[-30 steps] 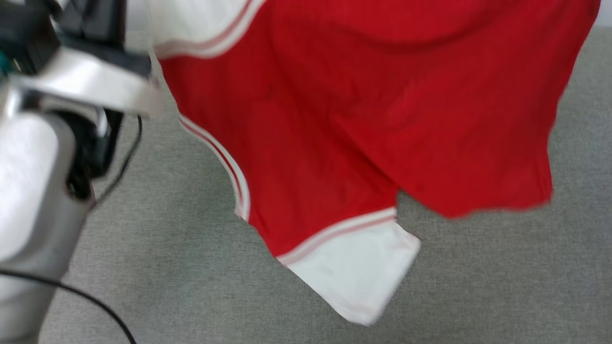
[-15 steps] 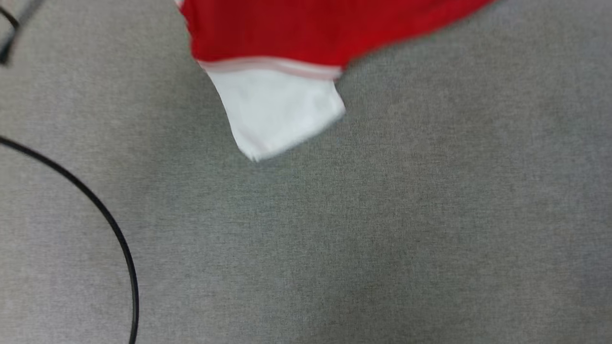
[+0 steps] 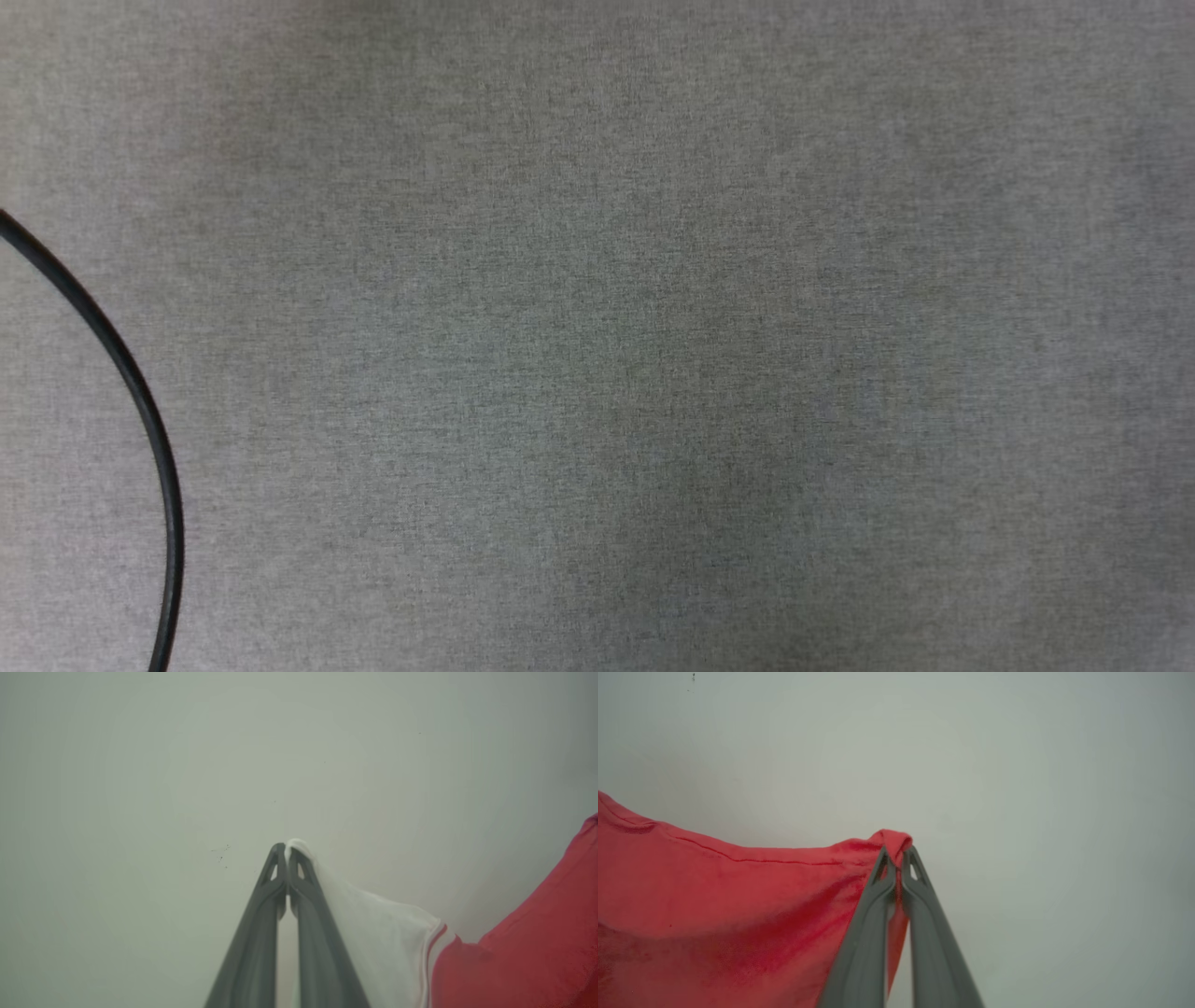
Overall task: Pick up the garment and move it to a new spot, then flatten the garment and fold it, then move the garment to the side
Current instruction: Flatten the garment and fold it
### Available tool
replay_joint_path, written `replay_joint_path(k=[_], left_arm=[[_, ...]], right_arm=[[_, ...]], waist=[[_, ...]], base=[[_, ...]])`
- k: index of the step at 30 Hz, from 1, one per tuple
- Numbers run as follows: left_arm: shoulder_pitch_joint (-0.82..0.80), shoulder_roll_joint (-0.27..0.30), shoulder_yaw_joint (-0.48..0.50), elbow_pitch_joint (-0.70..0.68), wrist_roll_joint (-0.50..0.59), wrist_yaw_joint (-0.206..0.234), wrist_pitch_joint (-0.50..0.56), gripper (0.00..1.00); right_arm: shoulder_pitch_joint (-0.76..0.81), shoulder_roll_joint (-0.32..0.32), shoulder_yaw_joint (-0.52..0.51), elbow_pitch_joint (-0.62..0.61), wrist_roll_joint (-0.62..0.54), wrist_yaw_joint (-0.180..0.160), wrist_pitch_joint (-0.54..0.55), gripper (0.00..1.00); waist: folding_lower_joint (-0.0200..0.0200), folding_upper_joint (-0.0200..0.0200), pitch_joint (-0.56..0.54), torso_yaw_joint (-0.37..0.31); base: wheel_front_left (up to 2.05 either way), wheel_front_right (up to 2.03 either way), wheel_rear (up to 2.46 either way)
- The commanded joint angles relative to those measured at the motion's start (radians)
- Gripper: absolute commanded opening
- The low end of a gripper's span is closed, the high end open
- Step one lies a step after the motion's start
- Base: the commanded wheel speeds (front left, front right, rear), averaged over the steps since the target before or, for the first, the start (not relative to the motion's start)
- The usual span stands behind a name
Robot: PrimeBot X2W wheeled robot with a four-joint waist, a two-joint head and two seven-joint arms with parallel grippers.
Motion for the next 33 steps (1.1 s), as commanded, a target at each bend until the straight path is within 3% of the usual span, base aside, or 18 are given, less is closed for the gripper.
replay_joint_path(k=[1,7,16,17,22,27,33], left_arm=[[-0.015,-0.002,-0.001,0.014,-0.001,-0.001,-0.01,0.0],[0.003,-0.008,-0.035,0.107,-0.014,-0.012,-0.057,0.0],[0.188,-0.012,-0.099,0.213,-0.066,-0.017,-0.14,0.0],[0.283,-0.004,-0.126,0.221,-0.092,-0.018,-0.156,0.0],[0.464,0.021,-0.147,0.202,-0.134,-0.018,-0.176,0.0],[0.669,0.036,-0.158,0.156,-0.164,-0.016,-0.182,0.0],[0.97,0.054,-0.159,0.052,-0.189,0.021,-0.185,0.0]], right_arm=[[-0.013,0.011,0.009,0.013,-0.006,0.0,-0.008,0.0],[0.005,0.029,0.073,0.082,0.008,-0.001,-0.051,0.0],[0.178,0.073,0.225,0.152,0.073,-0.001,-0.115,0.0],[0.243,0.089,0.272,0.179,0.1,-0.001,-0.137,0.0],[0.359,0.109,0.34,0.216,0.155,-0.001,-0.175,0.0],[0.485,0.083,0.408,0.224,0.227,-0.001,-0.209,0.0],[0.678,0.03,0.5,0.178,0.317,-0.001,-0.244,0.0]], waist=[[-0.0001,0.0,0.011,0.003],[-0.0001,0.0,0.036,0.013],[-0.0001,0.0,0.011,0.011],[-0.0001,0.0,-0.019,0.005],[-0.0001,0.0,-0.08,0.0],[-0.0001,0.0,-0.153,0.007],[-0.0001,0.0,-0.251,0.014]], base=[[0.0,0.0,0.0],[0.0,0.0,0.0],[0.0,0.0,0.0],[0.0,0.0,0.0],[0.0,0.0,0.0],[0.0,0.0,0.0],[0.0,0.0,0.0]])
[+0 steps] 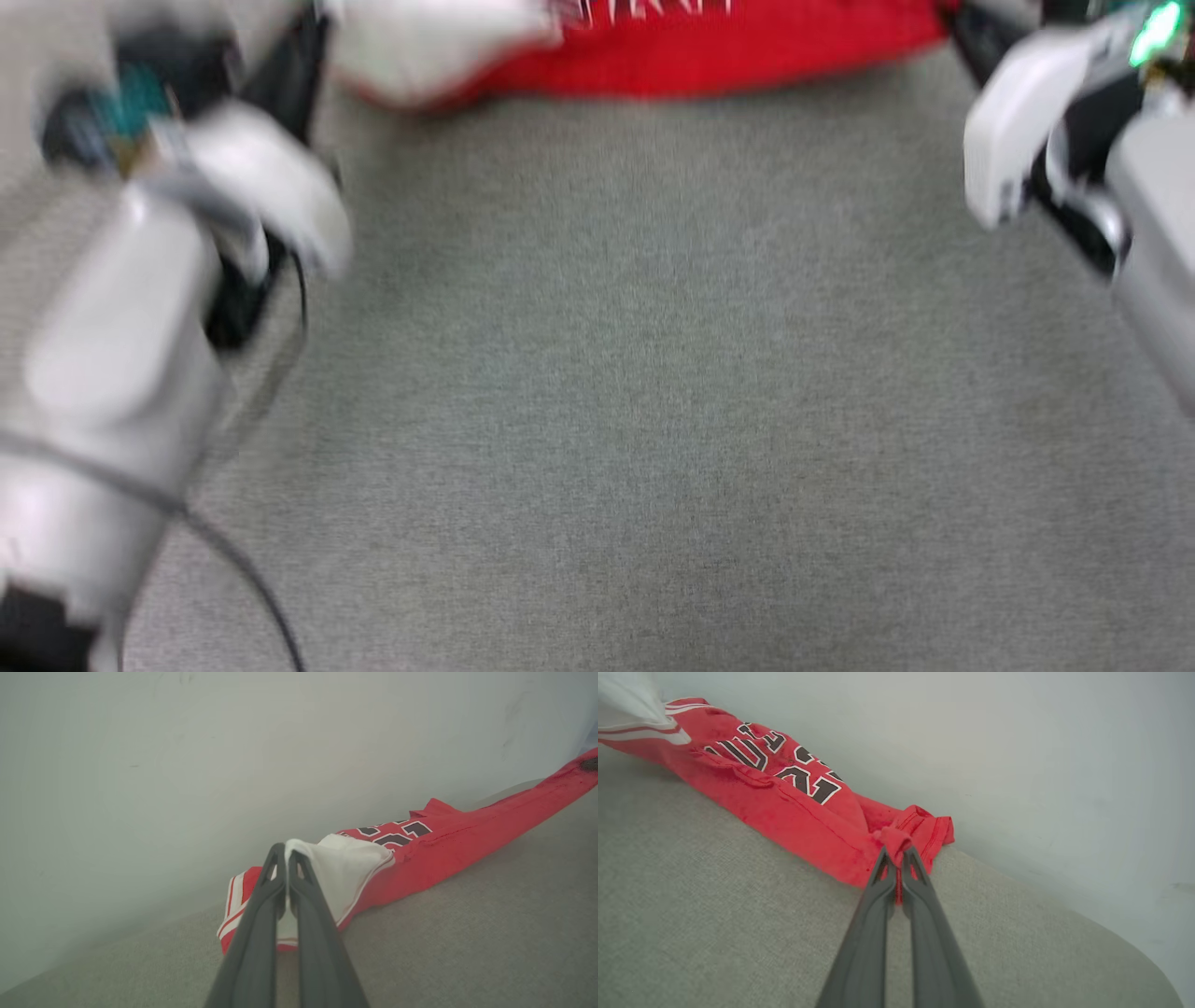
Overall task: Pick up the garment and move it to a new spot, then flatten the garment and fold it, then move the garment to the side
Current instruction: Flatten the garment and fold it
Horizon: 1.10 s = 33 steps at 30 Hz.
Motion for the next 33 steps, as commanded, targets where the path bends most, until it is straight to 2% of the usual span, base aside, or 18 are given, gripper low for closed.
replay_joint_path(k=[1,8,13,14,19,30,33], left_arm=[[0.07,0.02,-0.002,-0.03,-0.001,0.015,-0.006,0.0],[0.452,0.084,-0.009,-0.213,-0.061,0.1,0.01,0.0],[0.701,0.148,-0.008,-0.406,-0.11,0.195,0.054,0.0],[0.701,0.148,-0.008,-0.406,-0.11,0.195,0.054,0.0],[0.909,0.194,-0.011,-0.566,-0.159,0.285,0.092,0.0],[1.22,0.262,-0.041,-0.773,-0.225,0.422,0.145,0.0],[1.271,0.271,-0.05,-0.809,-0.245,0.436,0.162,0.0]], right_arm=[[0.047,-0.02,0.017,-0.014,0.016,-0.001,-0.014,0.0],[0.267,-0.101,0.119,-0.104,0.097,-0.001,-0.033,0.0],[0.413,-0.167,0.152,-0.174,0.149,-0.001,-0.043,0.0],[0.413,-0.167,0.152,-0.174,0.149,-0.001,-0.043,0.0],[0.563,-0.234,0.162,-0.255,0.184,-0.001,-0.043,0.0],[0.883,-0.339,0.05,-0.404,0.2,-0.001,-0.042,0.0],[0.962,-0.36,0.002,-0.447,0.191,-0.001,-0.017,0.0]], waist=[[0.0001,0.0,-0.056,0.004],[0.0001,0.0,-0.175,-0.001],[0.0001,0.0,-0.243,-0.005],[0.0001,0.0,-0.243,-0.005],[0.0001,0.0,-0.301,-0.003],[0.0001,0.0,-0.38,0.017],[0.0001,0.0,-0.388,0.027]], base=[[0.0,0.0,0.0],[0.0,0.0,0.0],[0.0,0.0,0.0],[0.0,0.0,0.0],[0.0,0.0,0.0],[0.0,0.0,0.0],[0.0,0.0,0.0]])
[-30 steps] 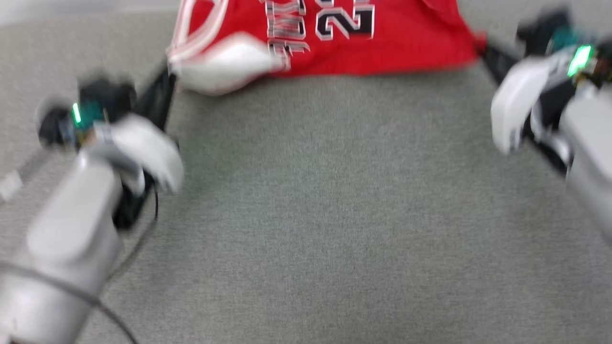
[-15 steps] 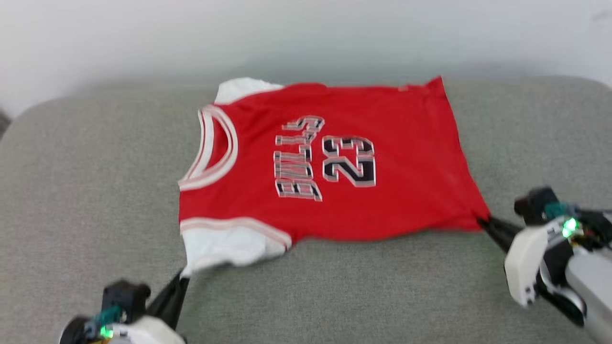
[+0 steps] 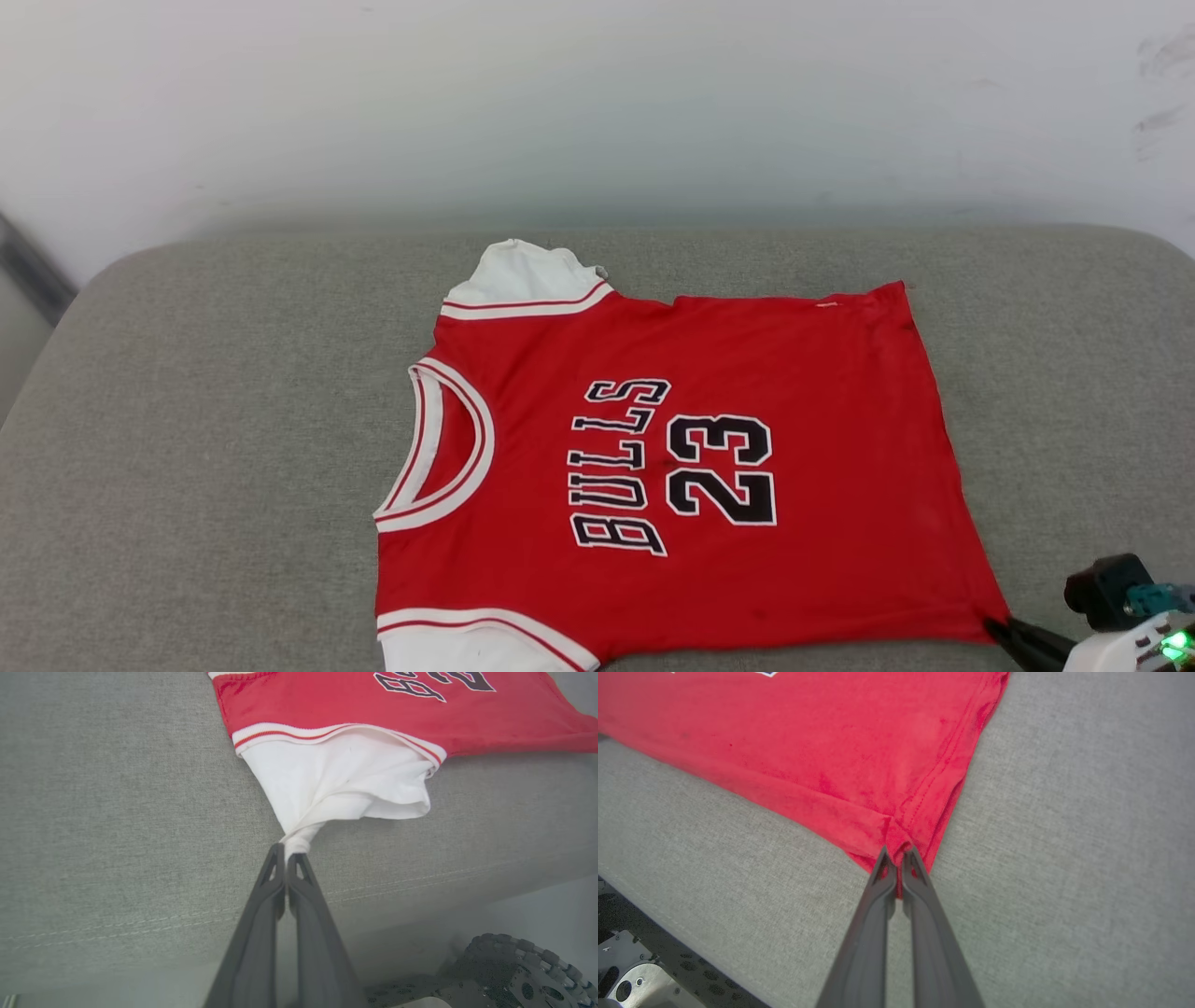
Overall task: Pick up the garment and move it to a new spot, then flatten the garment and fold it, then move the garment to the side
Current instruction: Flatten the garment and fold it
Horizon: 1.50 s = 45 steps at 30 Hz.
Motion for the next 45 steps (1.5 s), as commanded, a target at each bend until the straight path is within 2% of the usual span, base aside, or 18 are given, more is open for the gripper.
replay_joint_path(k=[1,5,9,17,27,34,45], left_arm=[[0.01,0.006,0.0,-0.006,-0.001,0.005,0.007,0.0],[0.007,0.009,-0.005,-0.029,0.002,0.005,0.011,0.0],[-0.056,0.008,0.003,-0.026,0.028,-0.014,0.005,0.0],[-0.279,-0.005,0.023,0.029,0.097,-0.083,0.008,0.0],[-0.54,-0.024,0.054,0.146,0.137,-0.157,0.034,0.0],[-0.703,-0.057,0.065,0.273,0.152,-0.211,0.039,0.0],[-0.827,-0.137,0.003,0.57,0.168,-0.319,0.031,0.0]], right_arm=[[0.024,-0.008,-0.01,-0.011,-0.003,-0.001,0.006,0.0],[0.093,-0.015,-0.077,-0.076,-0.023,-0.001,0.06,0.0],[0.119,0.004,-0.157,-0.133,-0.054,-0.001,0.108,0.0],[0.087,0.047,-0.312,-0.234,-0.127,-0.001,0.191,0.0],[0.003,0.096,-0.431,-0.295,-0.175,-0.001,0.267,0.0],[-0.084,0.124,-0.447,-0.251,-0.173,-0.001,0.301,0.0],[-0.208,0.185,-0.319,-0.066,-0.203,-0.001,0.282,0.0]], waist=[[0.0003,0.0,-0.002,0.004],[0.0003,0.0,0.002,0.008],[0.0003,0.0,0.011,0.006],[0.0003,0.0,0.058,-0.003],[0.0003,0.0,0.174,-0.036],[0.0003,0.0,0.276,-0.043],[0.0003,0.0,0.348,-0.056]], base=[[0.0,0.0,0.0],[0.0,0.0,0.0],[0.0,0.0,0.0],[0.0,0.0,0.0],[0.0,0.0,0.0],[0.0,0.0,0.0],[0.0,0.0,0.0]])
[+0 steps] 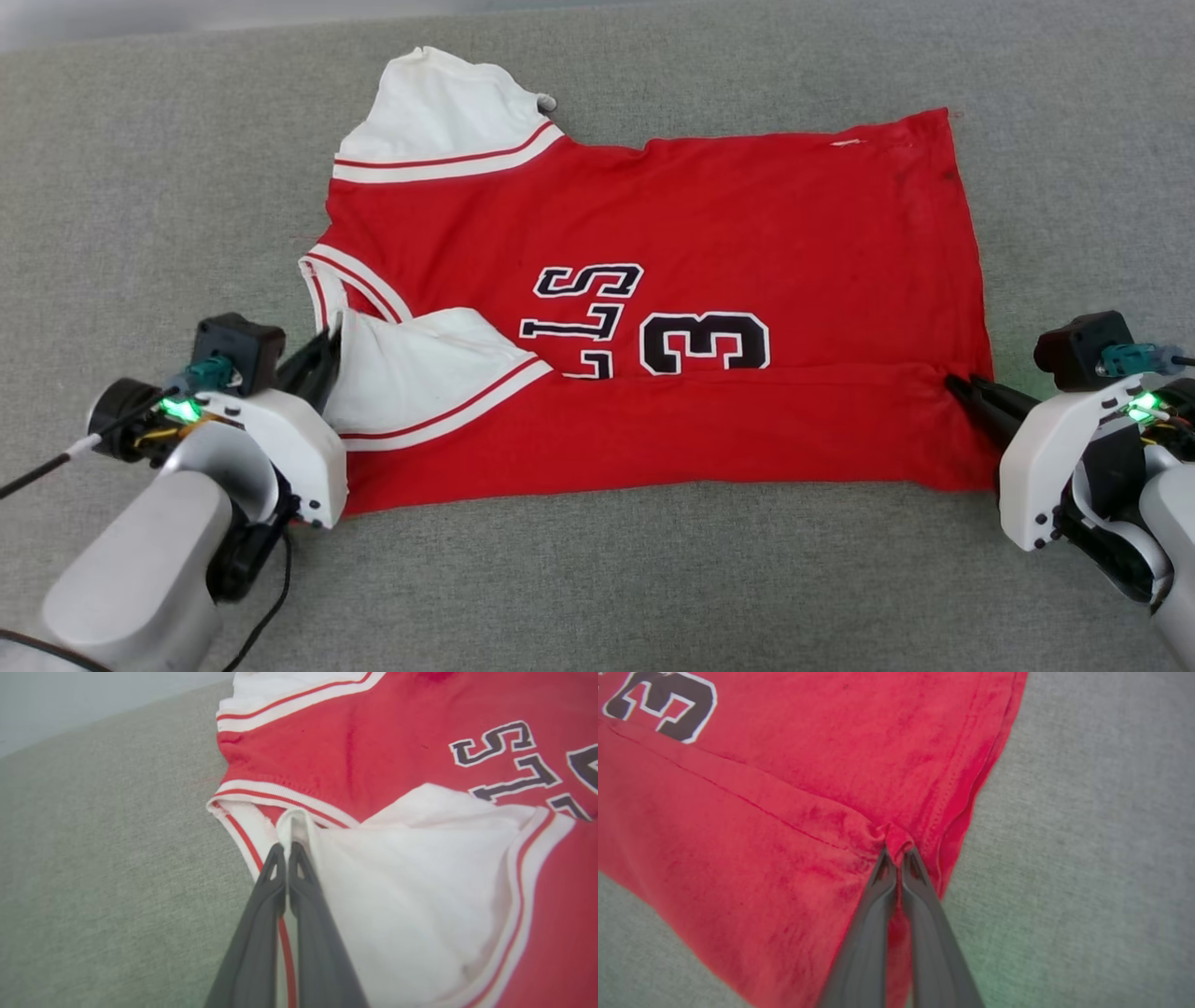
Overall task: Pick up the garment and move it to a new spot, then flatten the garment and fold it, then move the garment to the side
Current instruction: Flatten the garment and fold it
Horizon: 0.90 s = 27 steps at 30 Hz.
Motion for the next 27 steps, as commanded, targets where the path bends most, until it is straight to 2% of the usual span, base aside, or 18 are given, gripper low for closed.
replay_joint_path(k=[1,5,6,7,8,12,19,22,27], left_arm=[[-0.01,-0.011,-0.011,0.027,0.002,-0.012,0.002,0.0],[-0.02,-0.036,-0.028,0.113,-0.002,-0.04,-0.011,0.0],[-0.019,-0.04,-0.031,0.13,-0.004,-0.047,-0.014,0.03],[-0.023,-0.042,-0.033,0.143,-0.004,-0.052,-0.017,0.37],[-0.028,-0.043,-0.033,0.154,-0.003,-0.054,-0.023,1.0],[-0.046,-0.03,-0.033,0.17,-0.002,-0.064,-0.021,1.0],[-0.087,0.032,-0.035,0.101,0.029,-0.053,0.024,1.0],[-0.105,0.068,-0.042,0.048,0.01,-0.063,0.123,1.0],[-0.147,0.127,-0.06,-0.049,-0.061,-0.097,0.366,1.0]], right_arm=[[0.002,0.011,0.021,0.032,0.003,-0.001,-0.002,0.0],[-0.016,0.013,0.038,0.072,0.029,-0.001,-0.033,0.0],[-0.019,0.014,0.04,0.076,0.036,-0.001,-0.039,0.24],[-0.022,0.013,0.042,0.078,0.041,-0.001,-0.044,0.47],[-0.025,0.012,0.043,0.075,0.043,-0.001,-0.05,1.0],[-0.017,0.004,0.03,0.052,0.051,-0.001,-0.086,1.0],[0.011,-0.021,-0.015,0.002,0.052,-0.001,-0.118,1.0],[0.024,-0.027,-0.037,-0.022,0.046,-0.001,-0.109,1.0],[0.053,-0.023,-0.064,-0.056,0.036,-0.001,-0.089,1.0]], waist=[[-0.0002,-0.0001,-0.001,0.001],[-0.0002,-0.0001,-0.019,0.001],[-0.0002,-0.0001,-0.028,0.001],[-0.0002,-0.0001,-0.037,0.001],[-0.0002,-0.0001,-0.047,0.001],[-0.0002,-0.0001,-0.089,0.008],[-0.0002,-0.0001,-0.134,0.022],[-0.0002,-0.0001,-0.145,0.028],[-0.0002,-0.0001,-0.15,0.038]], base=[[0.0,0.0,0.0],[0.0,0.0,0.0],[0.0,0.0,0.0],[0.0,0.0,0.0],[0.0,0.0,0.0],[0.0,0.0,0.0],[0.0,0.0,0.0],[0.0,0.0,0.0],[0.0,0.0,0.0]])
